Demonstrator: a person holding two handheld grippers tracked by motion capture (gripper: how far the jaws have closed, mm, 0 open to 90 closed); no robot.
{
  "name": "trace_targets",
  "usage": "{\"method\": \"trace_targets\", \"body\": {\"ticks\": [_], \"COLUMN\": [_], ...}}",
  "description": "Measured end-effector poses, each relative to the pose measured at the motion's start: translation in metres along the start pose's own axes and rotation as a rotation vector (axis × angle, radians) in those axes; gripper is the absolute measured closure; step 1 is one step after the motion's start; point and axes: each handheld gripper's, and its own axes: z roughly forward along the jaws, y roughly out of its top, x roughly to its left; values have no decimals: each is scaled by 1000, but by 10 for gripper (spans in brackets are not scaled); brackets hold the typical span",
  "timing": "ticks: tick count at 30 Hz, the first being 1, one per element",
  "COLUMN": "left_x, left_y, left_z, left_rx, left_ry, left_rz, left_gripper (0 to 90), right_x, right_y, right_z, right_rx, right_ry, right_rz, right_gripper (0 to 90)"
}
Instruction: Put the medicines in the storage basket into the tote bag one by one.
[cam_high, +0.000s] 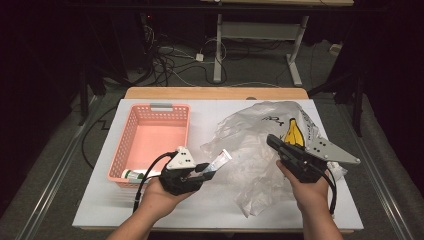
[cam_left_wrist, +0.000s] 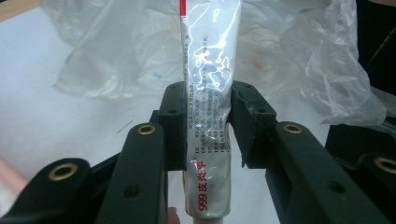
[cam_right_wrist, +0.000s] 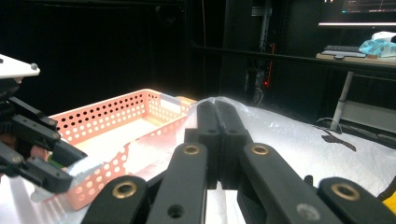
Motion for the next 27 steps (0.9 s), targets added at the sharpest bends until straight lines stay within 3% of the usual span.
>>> {"method": "trace_targets", "body": {"ticks": [14,27], "left_x": [-14,-5], "left_y": [18,35], "left_z": [50,93], "left_rx": [41,69], "left_ry": [-35,-11], "left_rz": [26,10], "left_gripper": [663,662], "right_x": [4,6], "right_y": [2,1], "right_z": [-1,-7], "right_rx": [-5,-3], "right_ry": [15,12], "right_rz": [-5,-4], "right_gripper": [900,900]}}
